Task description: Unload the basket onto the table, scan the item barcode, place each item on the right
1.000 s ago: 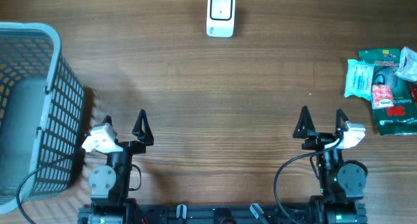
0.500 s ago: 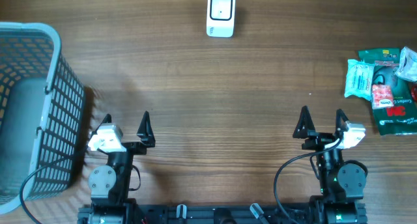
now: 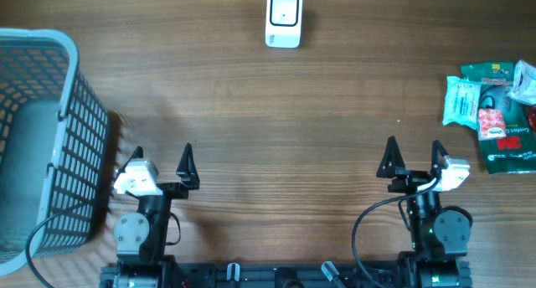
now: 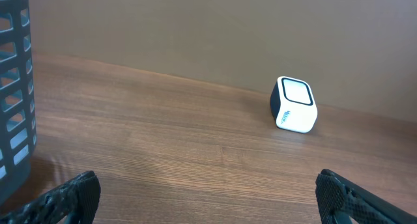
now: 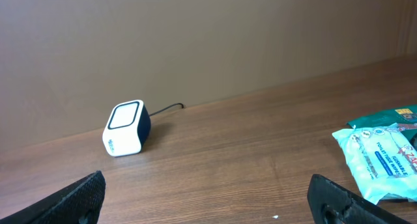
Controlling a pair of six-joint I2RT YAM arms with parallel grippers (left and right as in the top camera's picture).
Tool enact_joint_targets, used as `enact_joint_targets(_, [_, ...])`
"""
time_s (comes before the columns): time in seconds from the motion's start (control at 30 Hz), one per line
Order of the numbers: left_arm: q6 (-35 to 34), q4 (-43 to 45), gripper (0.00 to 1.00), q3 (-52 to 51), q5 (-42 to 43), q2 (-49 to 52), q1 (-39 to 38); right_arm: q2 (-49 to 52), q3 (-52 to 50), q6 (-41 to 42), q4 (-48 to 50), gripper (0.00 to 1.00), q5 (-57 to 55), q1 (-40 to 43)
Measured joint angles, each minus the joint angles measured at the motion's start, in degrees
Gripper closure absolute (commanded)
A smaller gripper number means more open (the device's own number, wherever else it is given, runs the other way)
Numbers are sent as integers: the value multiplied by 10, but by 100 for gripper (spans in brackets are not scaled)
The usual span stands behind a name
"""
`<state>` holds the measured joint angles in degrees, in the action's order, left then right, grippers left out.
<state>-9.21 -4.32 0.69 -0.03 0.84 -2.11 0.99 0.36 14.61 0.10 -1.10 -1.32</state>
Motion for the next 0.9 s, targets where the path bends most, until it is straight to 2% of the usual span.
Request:
enact_joint_targets(0.07, [0, 0, 0, 0, 0, 0, 0, 0, 0, -9, 0, 0, 0, 0])
enact_joint_targets(0.17, [2, 0, 0, 0, 0, 0, 0, 0, 0, -92, 0, 0, 13, 0])
enact_joint_targets(0.3, [2, 0, 0, 0, 0, 0, 0, 0, 0, -146, 0, 0, 22, 0])
enact_joint_targets(0.9, [2, 0, 0, 0, 0, 0, 0, 0, 0, -163, -1, 0, 24, 0])
